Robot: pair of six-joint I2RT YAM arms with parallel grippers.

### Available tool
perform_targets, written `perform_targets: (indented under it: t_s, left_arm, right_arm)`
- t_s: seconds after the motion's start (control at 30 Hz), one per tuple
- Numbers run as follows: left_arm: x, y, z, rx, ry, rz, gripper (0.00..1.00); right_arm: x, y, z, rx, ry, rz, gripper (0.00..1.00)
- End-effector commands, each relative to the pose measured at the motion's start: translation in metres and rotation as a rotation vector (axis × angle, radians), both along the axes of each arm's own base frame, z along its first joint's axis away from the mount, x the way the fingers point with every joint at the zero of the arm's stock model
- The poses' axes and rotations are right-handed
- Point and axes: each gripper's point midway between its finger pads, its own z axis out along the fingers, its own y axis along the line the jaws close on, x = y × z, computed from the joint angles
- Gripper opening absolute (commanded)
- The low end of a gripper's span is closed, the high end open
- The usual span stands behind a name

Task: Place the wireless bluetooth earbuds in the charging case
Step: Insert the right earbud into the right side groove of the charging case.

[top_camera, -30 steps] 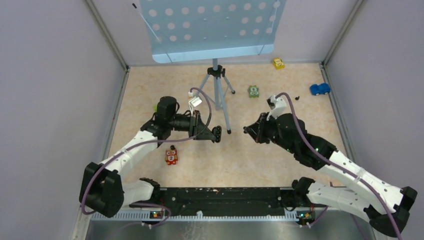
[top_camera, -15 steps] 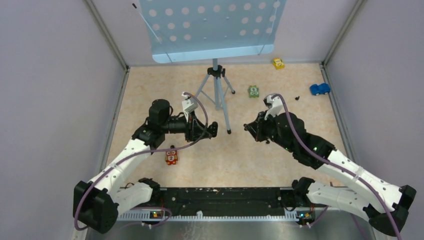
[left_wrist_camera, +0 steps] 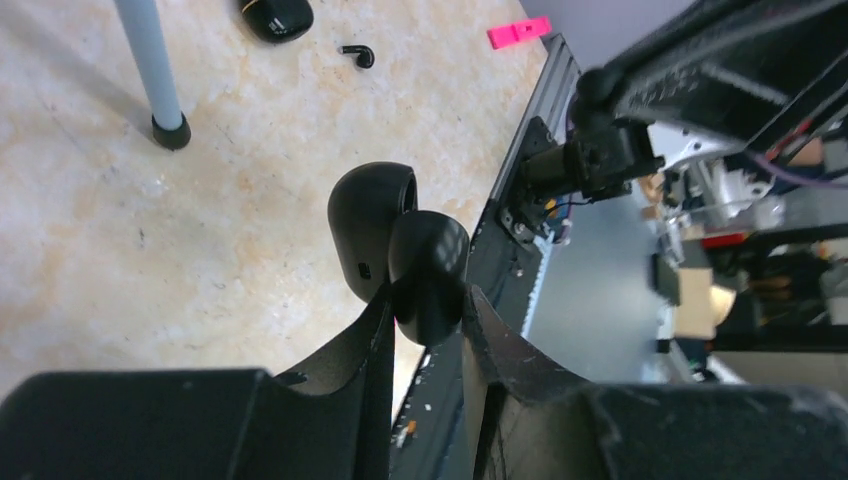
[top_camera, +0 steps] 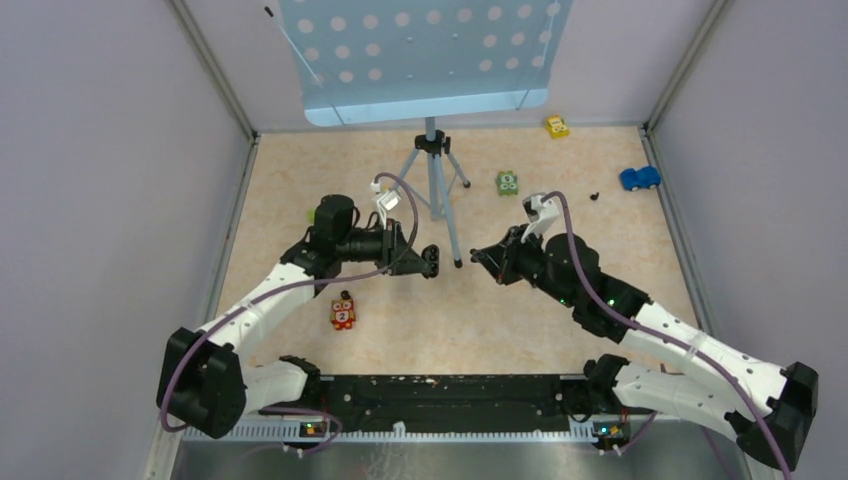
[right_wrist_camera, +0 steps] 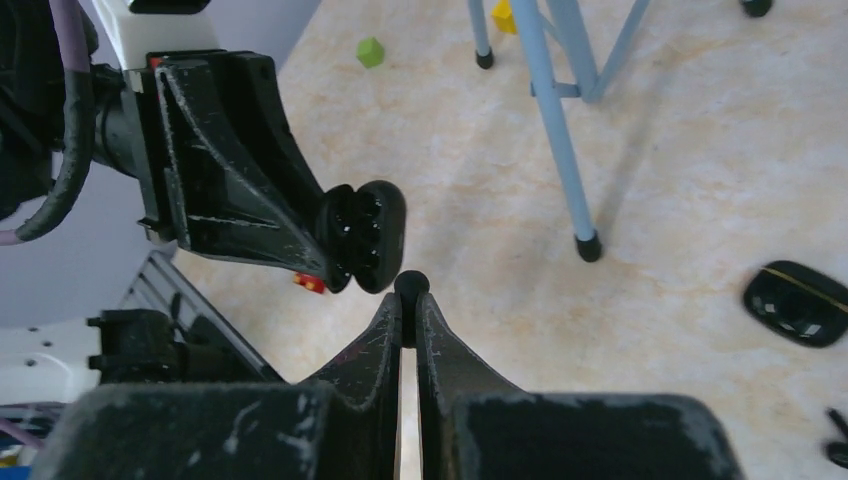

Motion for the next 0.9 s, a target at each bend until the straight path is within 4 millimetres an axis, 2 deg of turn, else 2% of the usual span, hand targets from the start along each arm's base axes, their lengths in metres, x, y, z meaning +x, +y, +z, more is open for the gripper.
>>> perform_targets:
  t_s: [0.0, 0.17, 0.3, 0.57, 0.87]
  left_arm:
    - [0.008, -0.008, 0.027, -0.125, 0.162, 0.129, 0.00]
    - [0.009, -0.008, 0.032, -0.115, 0.161, 0.132, 0.00]
    - [0.005, -0.009, 0.031, -0.111, 0.162, 0.096, 0.00]
    - [-0.012, -0.011, 0.036, -0.153, 0.129, -0.014, 0.00]
    - [-0.017, -0.013, 0.032, -0.149, 0.154, -0.068, 0.00]
  right_arm:
    - [0.003, 0.034, 0.028, 0.302, 0.032, 0.035, 0.00]
    - [0.001, 0.056, 0.014, 0.271, 0.069, 0.038, 0.00]
    - [-0.005, 0.066, 0.011, 0.267, 0.077, 0.048, 0.00]
    - [0.001, 0.067, 0.005, 0.277, 0.093, -0.010, 0.00]
    - [0.009, 0.071, 0.008, 0.266, 0.079, -0.031, 0.00]
